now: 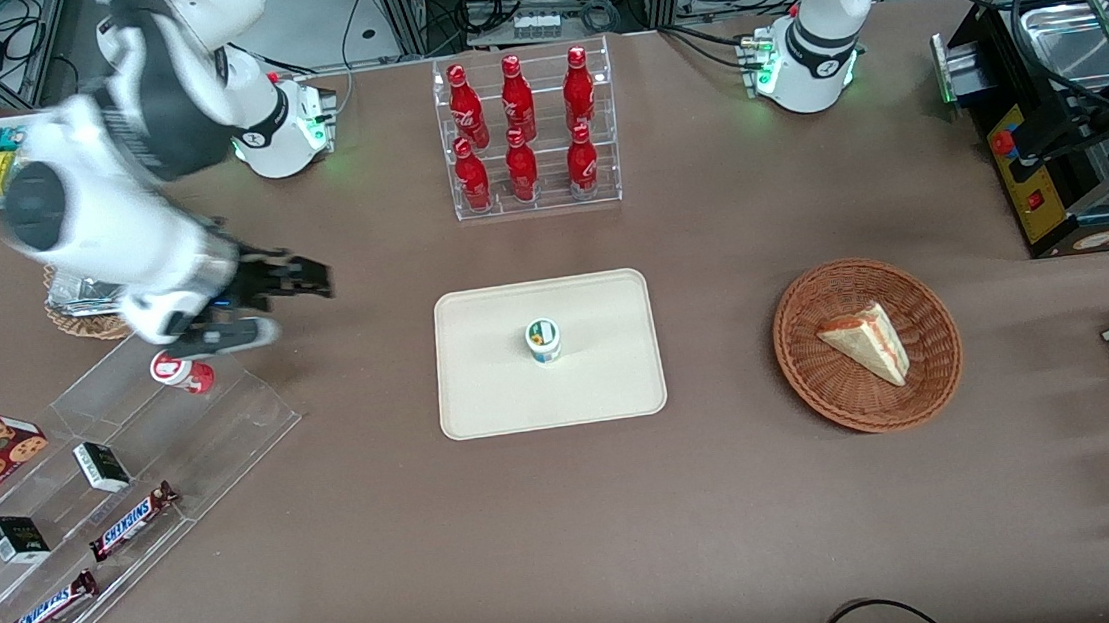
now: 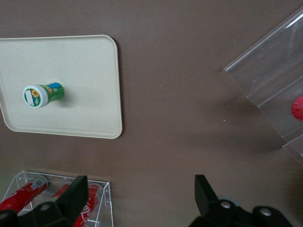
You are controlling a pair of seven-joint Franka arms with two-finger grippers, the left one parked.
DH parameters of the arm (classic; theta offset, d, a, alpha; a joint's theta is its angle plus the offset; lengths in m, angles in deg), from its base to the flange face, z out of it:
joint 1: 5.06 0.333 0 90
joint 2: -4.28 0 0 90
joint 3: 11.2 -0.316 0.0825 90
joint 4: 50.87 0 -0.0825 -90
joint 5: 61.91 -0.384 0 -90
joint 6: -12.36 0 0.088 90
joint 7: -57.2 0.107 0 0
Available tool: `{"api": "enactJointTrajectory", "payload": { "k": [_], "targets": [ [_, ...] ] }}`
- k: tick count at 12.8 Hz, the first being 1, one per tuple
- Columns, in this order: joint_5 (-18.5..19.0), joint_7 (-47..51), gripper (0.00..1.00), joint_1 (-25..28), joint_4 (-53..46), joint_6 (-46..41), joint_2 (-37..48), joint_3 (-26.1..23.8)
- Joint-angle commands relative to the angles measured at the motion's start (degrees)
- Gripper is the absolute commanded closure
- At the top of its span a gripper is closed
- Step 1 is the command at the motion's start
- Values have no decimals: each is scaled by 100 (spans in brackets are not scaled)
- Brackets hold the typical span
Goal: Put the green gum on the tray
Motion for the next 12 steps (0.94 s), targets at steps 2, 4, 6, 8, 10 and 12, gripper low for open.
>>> {"api": "enactJointTrajectory", "payload": {
  "k": [2, 4, 6, 8, 10, 12],
  "targets": [
    [838, -120, 0, -652, 69, -730, 719, -103],
    [848, -295, 0, -944, -211, -1064, 729, -95],
    [1048, -304, 0, -997, -641, -1363, 641, -77],
    [1138, -339, 0, -1206, -871, -1400, 615, -86],
    [1103, -444, 0, -1488, -1099, -1408, 431, -121],
    [1085, -664, 0, -1874, -1354, -1469, 238, -444]
  ]
}}
